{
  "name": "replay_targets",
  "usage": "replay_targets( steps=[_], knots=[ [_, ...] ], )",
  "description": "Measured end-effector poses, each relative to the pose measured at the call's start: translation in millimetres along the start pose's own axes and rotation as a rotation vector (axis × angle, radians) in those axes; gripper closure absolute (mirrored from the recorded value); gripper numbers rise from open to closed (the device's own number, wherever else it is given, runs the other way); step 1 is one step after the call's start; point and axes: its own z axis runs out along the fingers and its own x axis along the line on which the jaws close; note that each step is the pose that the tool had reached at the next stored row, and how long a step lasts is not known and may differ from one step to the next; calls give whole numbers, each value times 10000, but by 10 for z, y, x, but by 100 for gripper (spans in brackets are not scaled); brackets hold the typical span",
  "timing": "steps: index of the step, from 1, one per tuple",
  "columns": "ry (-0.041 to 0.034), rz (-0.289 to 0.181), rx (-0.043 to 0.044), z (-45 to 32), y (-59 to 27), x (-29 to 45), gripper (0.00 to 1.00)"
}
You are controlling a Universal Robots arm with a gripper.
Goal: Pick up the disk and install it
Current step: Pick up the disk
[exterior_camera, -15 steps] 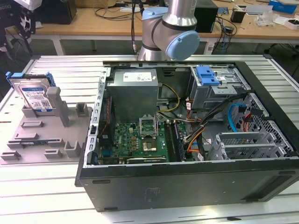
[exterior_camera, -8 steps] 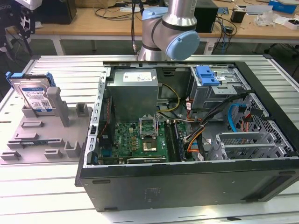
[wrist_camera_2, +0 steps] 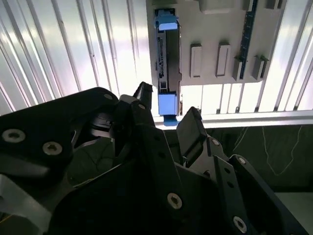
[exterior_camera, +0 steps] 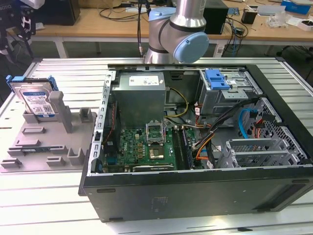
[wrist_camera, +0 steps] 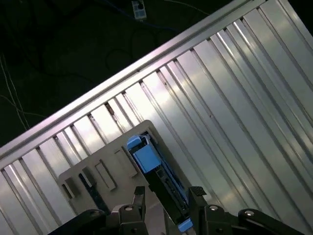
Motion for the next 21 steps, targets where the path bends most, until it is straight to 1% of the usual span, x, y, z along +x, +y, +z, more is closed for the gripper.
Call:
replay_targets(
  steps=[4, 5, 7, 8, 9, 11, 13, 15, 16, 17, 18, 21],
  knots=[
    [40, -751, 13, 1, 1, -1, 52],
    [56, -1061, 18, 2, 1, -2, 52],
    [77, -1436, 24, 2, 2, -4, 52],
    [95, -1793, 30, 3, 4, -7, 52],
    [110, -2053, 34, 4, 7, -12, 52],
    [125, -2335, 40, 7, 10, -17, 52],
    [147, -2760, 47, 13, 16, -28, 52],
    [155, -2922, 51, 18, 19, -31, 52],
    [167, -3099, 52, 18, 19, -32, 52],
    [177, -3303, 56, 19, 20, -33, 52],
    [193, -3624, 62, 21, 20, -33, 52],
    [225, -4212, 72, 23, 20, -33, 52]
  ],
)
